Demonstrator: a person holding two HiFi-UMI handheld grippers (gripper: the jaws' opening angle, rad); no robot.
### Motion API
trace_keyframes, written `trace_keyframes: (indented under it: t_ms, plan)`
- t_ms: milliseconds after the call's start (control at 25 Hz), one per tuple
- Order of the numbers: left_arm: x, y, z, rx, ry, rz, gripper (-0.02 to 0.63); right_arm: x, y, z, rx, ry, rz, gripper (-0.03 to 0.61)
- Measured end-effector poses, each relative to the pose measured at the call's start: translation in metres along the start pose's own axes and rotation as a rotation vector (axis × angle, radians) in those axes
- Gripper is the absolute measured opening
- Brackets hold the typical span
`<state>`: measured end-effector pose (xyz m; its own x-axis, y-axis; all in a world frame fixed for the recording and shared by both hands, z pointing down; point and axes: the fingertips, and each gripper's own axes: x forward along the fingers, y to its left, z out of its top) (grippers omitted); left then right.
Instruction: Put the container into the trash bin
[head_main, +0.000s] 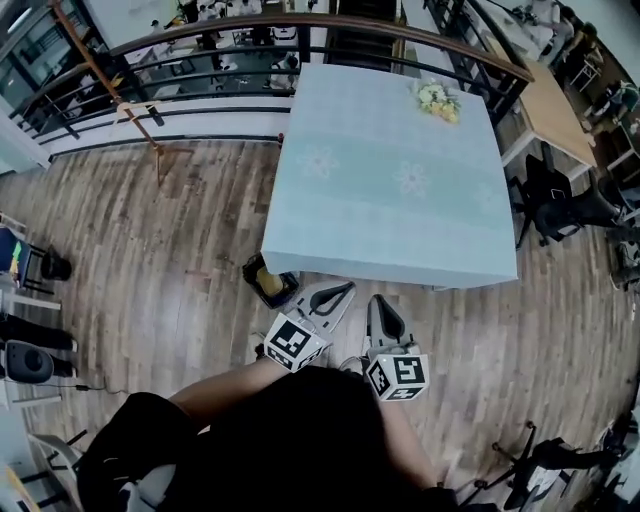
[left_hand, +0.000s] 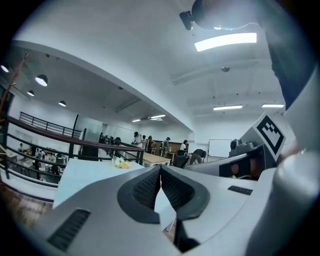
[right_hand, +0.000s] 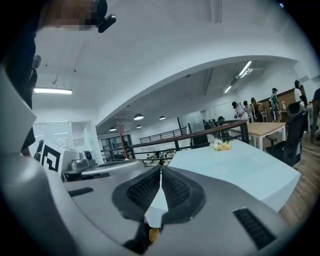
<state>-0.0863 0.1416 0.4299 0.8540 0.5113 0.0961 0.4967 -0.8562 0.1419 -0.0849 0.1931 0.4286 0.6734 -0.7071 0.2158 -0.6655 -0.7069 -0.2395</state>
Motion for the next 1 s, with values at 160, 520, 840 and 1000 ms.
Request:
trace_keyframes:
  t_ms: [160, 520, 840, 1000]
  plan:
    - [0.047, -0.050, 0.012, -0.028, -0.022, 0.025, 0.015, -0.038, -0.058, 0.017, -0.009, -0.039, -0.029, 0.037]
    - [0.088, -0.115, 0.022, -0.020, -0.050, 0.064, 0.015, -0.073, -0.117, 0.025, -0.005, -0.067, -0.044, 0.037]
    - [0.085, -0.105, 0.025, 0.010, -0.073, 0.143, 0.015, -0.073, -0.109, 0.031, -0.080, -0.074, -0.056, 0.035]
    - [0.083, -0.106, 0.022, 0.024, -0.064, 0.155, 0.015, -0.072, -0.113, 0.026, -0.111, -0.053, -0.078, 0.035]
